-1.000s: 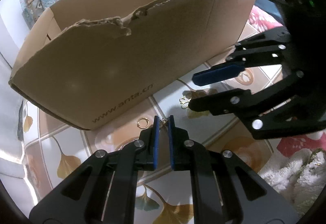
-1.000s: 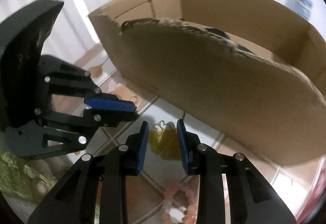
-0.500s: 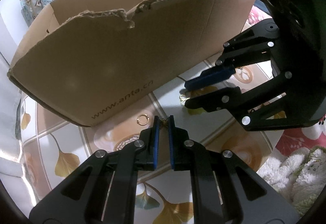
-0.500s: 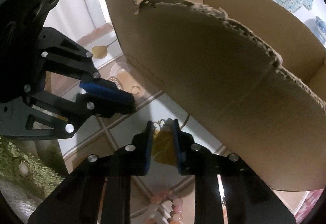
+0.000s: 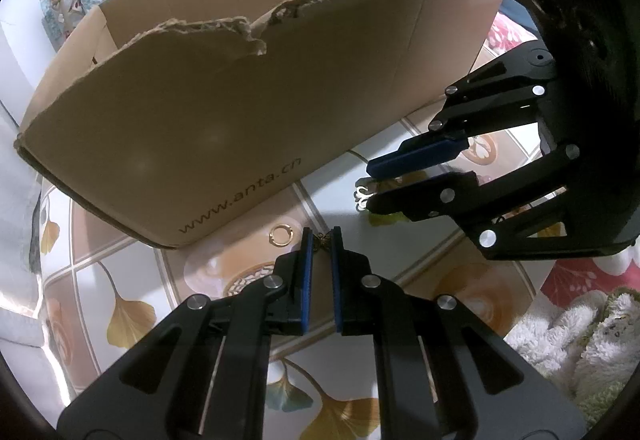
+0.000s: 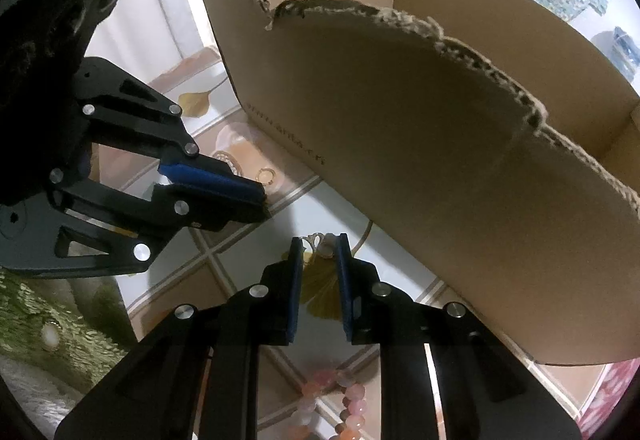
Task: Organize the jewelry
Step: 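Carry the small gold piece over the box with the left gripper and open it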
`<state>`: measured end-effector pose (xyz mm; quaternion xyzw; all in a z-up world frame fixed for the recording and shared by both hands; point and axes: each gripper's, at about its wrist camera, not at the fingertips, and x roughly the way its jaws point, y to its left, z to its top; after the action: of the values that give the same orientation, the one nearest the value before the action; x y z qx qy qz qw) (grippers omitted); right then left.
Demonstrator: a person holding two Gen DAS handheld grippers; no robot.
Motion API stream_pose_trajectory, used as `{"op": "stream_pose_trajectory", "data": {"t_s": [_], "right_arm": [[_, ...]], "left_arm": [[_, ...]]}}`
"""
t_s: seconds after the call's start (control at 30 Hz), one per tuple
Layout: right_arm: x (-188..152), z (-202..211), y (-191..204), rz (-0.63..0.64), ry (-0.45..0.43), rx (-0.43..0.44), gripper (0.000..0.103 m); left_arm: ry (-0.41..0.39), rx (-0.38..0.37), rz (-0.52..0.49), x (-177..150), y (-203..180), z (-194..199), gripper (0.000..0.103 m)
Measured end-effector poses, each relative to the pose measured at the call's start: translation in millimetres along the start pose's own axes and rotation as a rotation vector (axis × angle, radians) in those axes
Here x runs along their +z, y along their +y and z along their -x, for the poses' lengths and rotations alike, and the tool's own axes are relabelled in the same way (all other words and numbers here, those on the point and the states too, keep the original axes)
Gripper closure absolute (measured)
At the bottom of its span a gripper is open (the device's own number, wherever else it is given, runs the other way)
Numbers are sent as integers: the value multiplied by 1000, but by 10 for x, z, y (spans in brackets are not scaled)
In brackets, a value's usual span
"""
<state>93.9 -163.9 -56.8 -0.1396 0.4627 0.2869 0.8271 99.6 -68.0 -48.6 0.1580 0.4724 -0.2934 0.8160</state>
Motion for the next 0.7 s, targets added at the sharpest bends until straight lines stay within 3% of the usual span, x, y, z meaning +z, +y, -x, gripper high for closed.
{"op": "stream_pose_trajectory", "data": {"t_s": [0.4,0.7], "right_arm": [[-37,362,34,-21,-47,-36,86],[-71,929,199,-33,-177,-84,86]], "left_arm": [[-51,-15,-11,-40,-23,197,95],[-168,-61,-6,1,-35,750,95]]}}
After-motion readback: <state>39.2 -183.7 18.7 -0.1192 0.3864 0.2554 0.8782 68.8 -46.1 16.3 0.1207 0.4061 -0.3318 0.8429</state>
